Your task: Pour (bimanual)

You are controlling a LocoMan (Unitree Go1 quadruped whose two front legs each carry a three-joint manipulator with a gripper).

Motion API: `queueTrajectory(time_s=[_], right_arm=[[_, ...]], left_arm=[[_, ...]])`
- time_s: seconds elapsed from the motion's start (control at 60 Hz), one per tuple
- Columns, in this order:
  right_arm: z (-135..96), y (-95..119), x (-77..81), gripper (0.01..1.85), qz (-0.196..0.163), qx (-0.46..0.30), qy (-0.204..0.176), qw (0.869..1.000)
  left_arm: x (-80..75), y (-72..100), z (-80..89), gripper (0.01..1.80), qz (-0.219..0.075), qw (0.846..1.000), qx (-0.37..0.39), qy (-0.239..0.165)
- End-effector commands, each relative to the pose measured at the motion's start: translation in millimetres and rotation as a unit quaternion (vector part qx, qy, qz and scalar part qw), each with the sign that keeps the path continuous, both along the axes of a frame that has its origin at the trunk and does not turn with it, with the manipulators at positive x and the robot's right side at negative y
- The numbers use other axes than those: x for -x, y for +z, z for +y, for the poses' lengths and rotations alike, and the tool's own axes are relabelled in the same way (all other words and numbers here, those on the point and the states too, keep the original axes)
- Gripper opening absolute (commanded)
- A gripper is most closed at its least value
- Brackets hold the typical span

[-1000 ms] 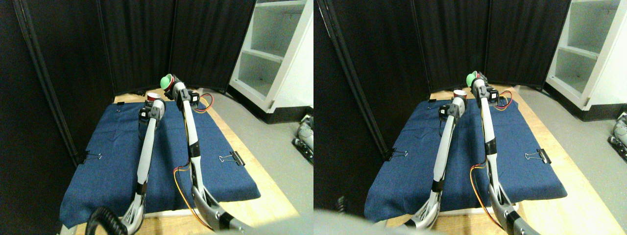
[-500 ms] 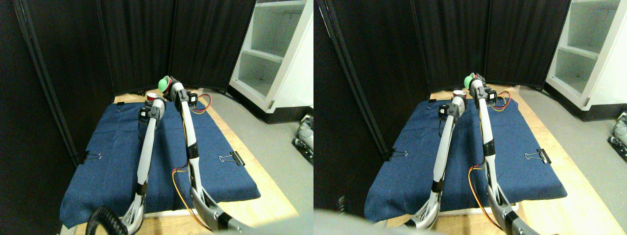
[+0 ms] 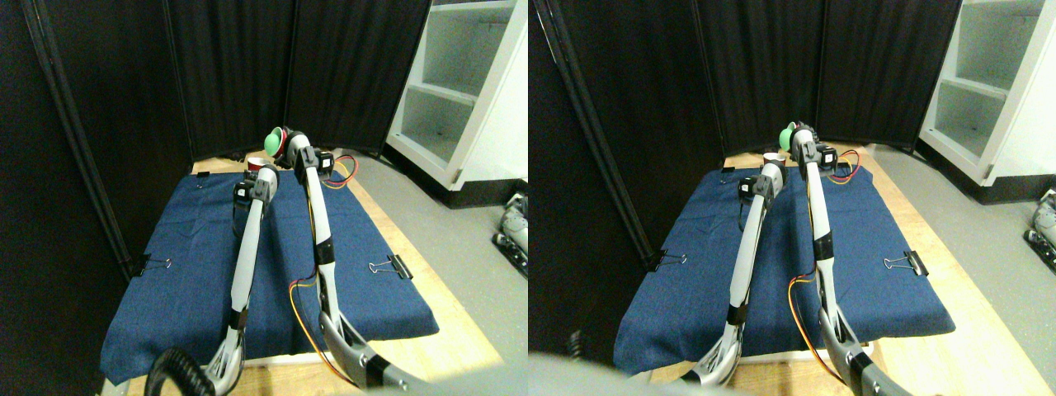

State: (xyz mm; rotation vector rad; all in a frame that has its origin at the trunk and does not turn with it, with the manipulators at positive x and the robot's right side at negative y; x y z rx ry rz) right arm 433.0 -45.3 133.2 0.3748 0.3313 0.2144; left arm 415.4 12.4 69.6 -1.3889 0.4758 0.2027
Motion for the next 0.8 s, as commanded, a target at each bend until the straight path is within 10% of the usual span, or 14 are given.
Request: queueTrajectory(time_s=[0.017, 0.8], right_arm=[[7, 12, 1.5, 0.33, -0.028, -0.005, 0.012, 1.0], [18, 11, 0.8, 0.33, -0.04, 0.075, 0.032, 0.996]], left_arm=[[-0.8, 5.3, -1.5, 0.33, -0.016, 1.0, 0.006, -0.003], [-0.2, 5.8, -0.1, 0.33, -0.012, 1.0, 0.018, 0.001]])
